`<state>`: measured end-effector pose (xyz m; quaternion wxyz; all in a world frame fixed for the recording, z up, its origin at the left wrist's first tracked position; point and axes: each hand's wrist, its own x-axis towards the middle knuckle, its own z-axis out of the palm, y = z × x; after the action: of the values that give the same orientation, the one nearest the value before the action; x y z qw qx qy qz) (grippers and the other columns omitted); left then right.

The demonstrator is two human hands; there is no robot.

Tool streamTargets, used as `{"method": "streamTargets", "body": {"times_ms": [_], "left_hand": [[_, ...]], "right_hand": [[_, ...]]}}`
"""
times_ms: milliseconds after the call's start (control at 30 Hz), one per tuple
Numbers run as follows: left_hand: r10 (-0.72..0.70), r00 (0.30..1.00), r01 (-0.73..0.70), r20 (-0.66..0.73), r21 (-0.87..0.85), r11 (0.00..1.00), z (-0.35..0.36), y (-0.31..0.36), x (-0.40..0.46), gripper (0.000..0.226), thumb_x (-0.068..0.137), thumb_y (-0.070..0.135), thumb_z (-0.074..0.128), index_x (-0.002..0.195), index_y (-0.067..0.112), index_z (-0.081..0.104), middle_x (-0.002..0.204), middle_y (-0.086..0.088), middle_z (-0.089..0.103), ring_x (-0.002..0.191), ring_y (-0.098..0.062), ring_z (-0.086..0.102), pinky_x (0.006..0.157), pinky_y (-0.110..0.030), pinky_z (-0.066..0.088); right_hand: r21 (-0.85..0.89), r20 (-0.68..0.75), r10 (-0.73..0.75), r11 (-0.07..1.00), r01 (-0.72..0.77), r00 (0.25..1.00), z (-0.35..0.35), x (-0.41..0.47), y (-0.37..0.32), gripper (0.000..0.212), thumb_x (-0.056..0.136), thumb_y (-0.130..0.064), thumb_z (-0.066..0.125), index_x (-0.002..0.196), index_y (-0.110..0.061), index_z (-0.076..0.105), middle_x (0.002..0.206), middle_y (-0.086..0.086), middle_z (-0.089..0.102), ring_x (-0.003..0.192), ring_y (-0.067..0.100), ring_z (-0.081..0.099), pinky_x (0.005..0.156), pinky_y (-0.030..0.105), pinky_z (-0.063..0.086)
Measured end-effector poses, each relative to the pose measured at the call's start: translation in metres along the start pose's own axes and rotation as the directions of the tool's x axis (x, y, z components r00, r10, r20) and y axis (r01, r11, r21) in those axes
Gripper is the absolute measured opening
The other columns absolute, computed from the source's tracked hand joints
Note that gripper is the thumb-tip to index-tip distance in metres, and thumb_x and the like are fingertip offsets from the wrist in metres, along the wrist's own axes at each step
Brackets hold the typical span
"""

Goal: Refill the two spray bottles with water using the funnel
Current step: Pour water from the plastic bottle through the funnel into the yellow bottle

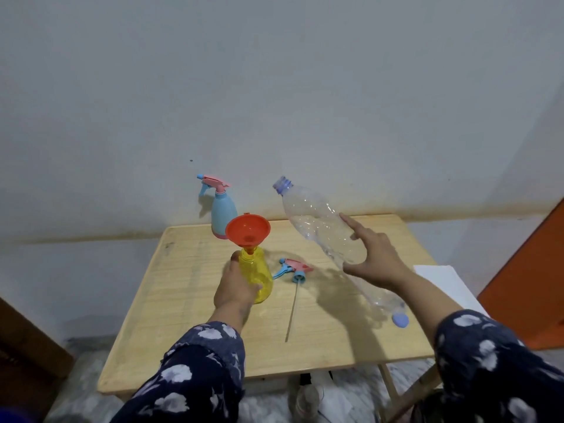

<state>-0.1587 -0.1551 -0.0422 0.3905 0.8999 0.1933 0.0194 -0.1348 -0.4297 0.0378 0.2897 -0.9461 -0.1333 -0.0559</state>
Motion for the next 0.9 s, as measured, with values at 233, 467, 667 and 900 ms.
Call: {"method": "streamTargets", "body": {"times_ms": [233, 467, 667, 900], "left_hand": [[-0.004, 1.000, 0.004, -0.019, -0.011, 1.000, 0.006, -0.004, 0.006, 0.087, 0.078, 0.019, 0.079, 0.146, 0.024, 0.025, 0.142, -0.004, 0.046, 0.128, -0.030, 0.047, 0.100, -0.045, 0.043], [0.033, 0.998, -0.033, -0.048, 0.003, 0.999, 0.012, -0.013, 0.011, 0.089, 0.076, 0.024, 0.080, 0.146, 0.024, 0.026, 0.135, -0.007, 0.052, 0.123, -0.033, 0.051, 0.099, -0.048, 0.045], [0.049, 0.997, -0.051, -0.065, -0.029, 0.998, 0.016, -0.023, 0.015, 0.094, 0.072, 0.025, 0.083, 0.147, 0.025, 0.027, 0.131, -0.007, 0.057, 0.120, -0.033, 0.054, 0.097, -0.049, 0.046], [0.045, 0.997, -0.046, -0.067, -0.018, 0.999, 0.016, -0.022, 0.014, 0.095, 0.074, 0.026, 0.083, 0.149, 0.026, 0.024, 0.135, -0.008, 0.055, 0.123, -0.034, 0.052, 0.099, -0.050, 0.045]], "right_hand": [[0.320, -0.147, 0.227, 0.932, -0.171, 0.963, 0.020, 0.014, 0.029, 0.091, 0.071, -0.025, 0.073, 0.143, -0.044, 0.021, 0.116, -0.003, 0.051, 0.116, 0.025, 0.040, 0.100, 0.043, 0.039], [0.447, -0.256, 0.372, 0.864, -0.232, 0.892, 0.026, 0.049, 0.059, 0.091, 0.072, -0.018, 0.077, 0.144, -0.019, 0.021, 0.130, 0.005, 0.045, 0.124, 0.025, 0.042, 0.102, 0.039, 0.041], [0.524, -0.330, 0.431, 0.823, -0.217, 0.840, 0.039, 0.066, 0.078, 0.093, 0.072, -0.015, 0.080, 0.144, -0.015, 0.021, 0.138, 0.007, 0.042, 0.127, 0.023, 0.043, 0.107, 0.042, 0.038], [0.540, -0.352, 0.432, 0.818, -0.196, 0.830, 0.048, 0.068, 0.081, 0.104, 0.065, -0.022, 0.087, 0.145, -0.021, 0.021, 0.141, 0.004, 0.039, 0.131, 0.020, 0.039, 0.110, 0.043, 0.035]]}}
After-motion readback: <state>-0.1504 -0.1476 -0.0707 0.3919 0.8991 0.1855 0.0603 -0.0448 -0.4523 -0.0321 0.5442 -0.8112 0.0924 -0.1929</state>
